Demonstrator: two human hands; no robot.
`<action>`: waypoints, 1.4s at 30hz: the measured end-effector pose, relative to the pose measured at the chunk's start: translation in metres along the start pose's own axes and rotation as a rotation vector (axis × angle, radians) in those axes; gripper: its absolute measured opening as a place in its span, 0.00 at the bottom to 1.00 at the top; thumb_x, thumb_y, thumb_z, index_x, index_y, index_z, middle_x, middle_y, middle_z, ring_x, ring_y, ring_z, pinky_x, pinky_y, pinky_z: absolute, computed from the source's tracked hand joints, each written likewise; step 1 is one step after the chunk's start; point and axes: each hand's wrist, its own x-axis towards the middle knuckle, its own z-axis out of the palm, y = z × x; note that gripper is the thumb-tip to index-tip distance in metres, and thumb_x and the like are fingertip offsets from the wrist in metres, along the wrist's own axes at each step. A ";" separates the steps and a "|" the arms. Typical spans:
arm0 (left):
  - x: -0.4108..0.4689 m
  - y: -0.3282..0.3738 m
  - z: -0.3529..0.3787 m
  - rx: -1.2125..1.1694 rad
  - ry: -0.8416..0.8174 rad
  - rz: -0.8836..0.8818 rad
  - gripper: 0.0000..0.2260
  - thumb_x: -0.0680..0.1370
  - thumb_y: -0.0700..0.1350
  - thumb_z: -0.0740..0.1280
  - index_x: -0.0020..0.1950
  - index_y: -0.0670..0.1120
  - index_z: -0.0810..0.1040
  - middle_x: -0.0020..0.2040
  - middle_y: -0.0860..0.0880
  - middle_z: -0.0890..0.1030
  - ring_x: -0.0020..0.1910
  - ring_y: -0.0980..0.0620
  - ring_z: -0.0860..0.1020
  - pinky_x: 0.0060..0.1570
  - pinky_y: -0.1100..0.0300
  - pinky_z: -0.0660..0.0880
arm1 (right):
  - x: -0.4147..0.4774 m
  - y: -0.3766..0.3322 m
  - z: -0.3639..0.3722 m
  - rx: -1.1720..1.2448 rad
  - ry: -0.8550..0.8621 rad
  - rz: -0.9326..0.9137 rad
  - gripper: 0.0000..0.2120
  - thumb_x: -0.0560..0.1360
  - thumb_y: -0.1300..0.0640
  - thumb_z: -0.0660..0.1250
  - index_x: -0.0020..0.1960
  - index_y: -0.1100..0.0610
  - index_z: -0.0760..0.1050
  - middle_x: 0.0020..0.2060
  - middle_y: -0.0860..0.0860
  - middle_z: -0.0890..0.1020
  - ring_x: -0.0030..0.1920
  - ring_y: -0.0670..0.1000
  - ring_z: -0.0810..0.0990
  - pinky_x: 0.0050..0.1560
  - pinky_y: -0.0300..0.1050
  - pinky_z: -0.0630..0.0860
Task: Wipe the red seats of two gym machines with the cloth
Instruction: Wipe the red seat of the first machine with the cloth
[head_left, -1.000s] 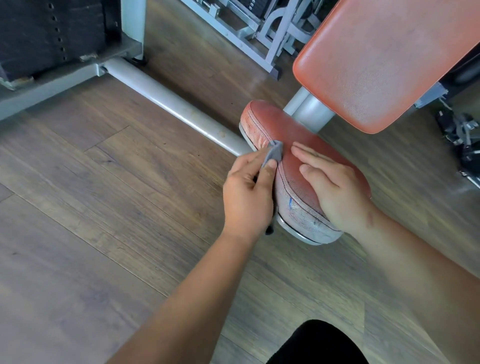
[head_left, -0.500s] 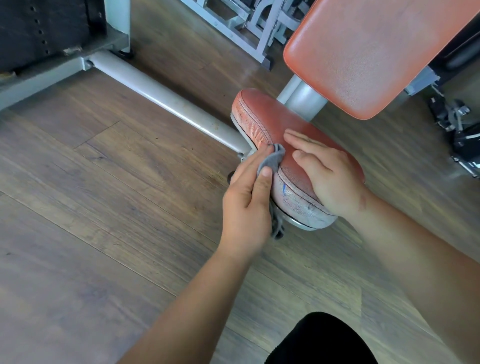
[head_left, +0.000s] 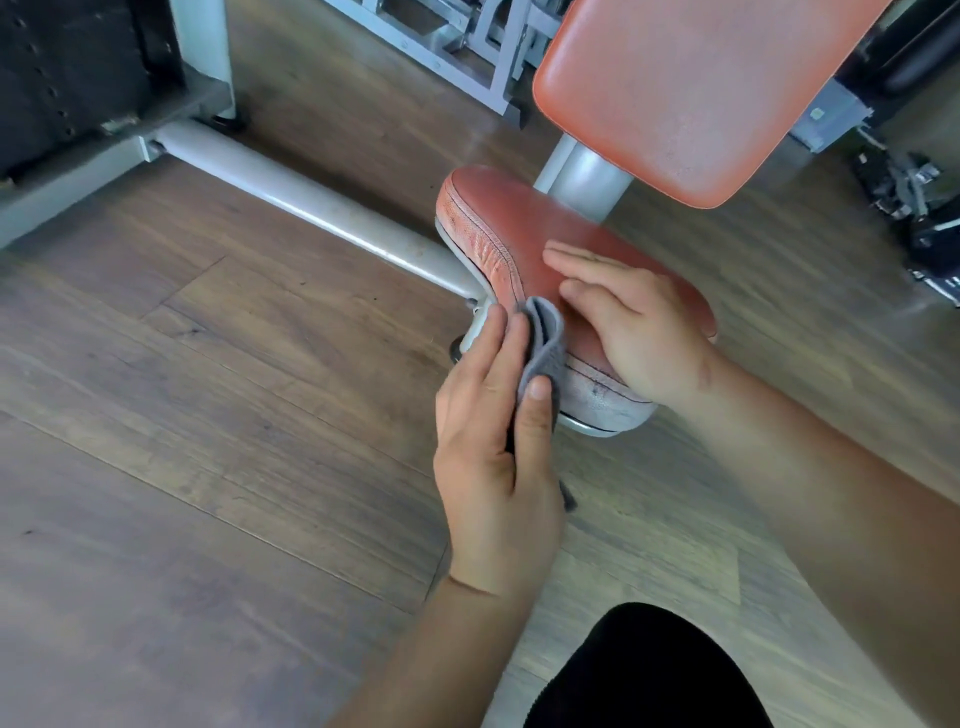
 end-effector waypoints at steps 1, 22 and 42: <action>-0.007 -0.003 0.003 0.026 -0.005 -0.031 0.19 0.85 0.44 0.62 0.77 0.48 0.73 0.79 0.55 0.70 0.78 0.56 0.67 0.77 0.55 0.64 | 0.000 0.000 0.000 0.005 -0.001 0.000 0.19 0.82 0.54 0.62 0.72 0.53 0.77 0.72 0.44 0.76 0.74 0.38 0.70 0.78 0.36 0.59; 0.030 0.004 0.012 -0.016 -0.115 -0.183 0.21 0.88 0.48 0.57 0.82 0.49 0.66 0.81 0.56 0.67 0.80 0.63 0.62 0.80 0.58 0.59 | 0.002 -0.005 0.001 -0.065 0.014 -0.002 0.18 0.83 0.56 0.62 0.72 0.53 0.77 0.73 0.44 0.75 0.72 0.36 0.67 0.70 0.21 0.55; 0.032 -0.004 0.013 -0.131 -0.073 -0.329 0.20 0.87 0.52 0.59 0.79 0.53 0.70 0.76 0.63 0.71 0.75 0.69 0.66 0.77 0.62 0.63 | 0.003 0.001 0.002 -0.009 -0.017 -0.017 0.20 0.82 0.54 0.60 0.72 0.54 0.76 0.73 0.45 0.75 0.74 0.38 0.69 0.75 0.29 0.57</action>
